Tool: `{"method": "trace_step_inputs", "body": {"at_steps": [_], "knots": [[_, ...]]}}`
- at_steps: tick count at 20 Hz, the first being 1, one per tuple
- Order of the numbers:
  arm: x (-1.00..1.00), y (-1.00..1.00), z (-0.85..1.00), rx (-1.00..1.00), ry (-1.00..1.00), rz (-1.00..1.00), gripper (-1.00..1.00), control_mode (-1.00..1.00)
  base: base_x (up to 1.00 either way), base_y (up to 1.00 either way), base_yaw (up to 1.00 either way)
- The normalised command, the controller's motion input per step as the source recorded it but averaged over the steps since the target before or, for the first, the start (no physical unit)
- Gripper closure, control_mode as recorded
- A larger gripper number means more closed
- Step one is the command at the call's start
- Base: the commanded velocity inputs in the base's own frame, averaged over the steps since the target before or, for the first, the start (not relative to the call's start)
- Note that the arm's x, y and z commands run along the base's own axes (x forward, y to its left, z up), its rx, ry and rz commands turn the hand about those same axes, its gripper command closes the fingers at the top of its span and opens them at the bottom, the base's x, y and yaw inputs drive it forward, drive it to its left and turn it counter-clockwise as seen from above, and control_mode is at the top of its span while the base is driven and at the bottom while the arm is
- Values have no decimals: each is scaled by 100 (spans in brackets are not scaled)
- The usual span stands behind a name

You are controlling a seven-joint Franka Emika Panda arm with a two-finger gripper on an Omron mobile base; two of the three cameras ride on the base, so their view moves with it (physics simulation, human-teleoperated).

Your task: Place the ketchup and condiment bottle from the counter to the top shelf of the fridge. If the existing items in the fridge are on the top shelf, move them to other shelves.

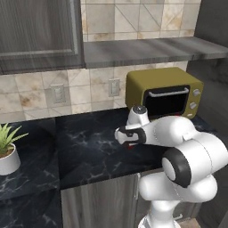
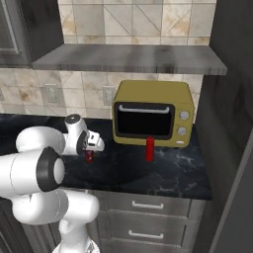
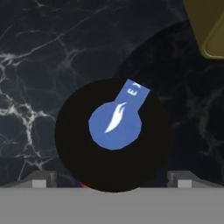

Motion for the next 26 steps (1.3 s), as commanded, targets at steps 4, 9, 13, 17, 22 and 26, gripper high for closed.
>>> {"method": "trace_step_inputs", "body": {"at_steps": [4, 9, 13, 17, 22, 26], "knots": [[6, 0, 0, 0, 0, 0, -100, -100, 0, 0, 0], [4, 0, 0, 0, 0, 0, -100, -100, 0, 0, 0], [0, 3, -2, 0, 0, 0, 100, -100, 0, 0, 0], [1, 4, -6, 0, -1, 0, 100, -100, 0, 0, 0], [-6, 0, 1, 0, 0, 0, 100, -100, 0, 0, 0], [-75, -29, 57, 14, -7, 0, 100, -100, 0, 0, 0]]}}
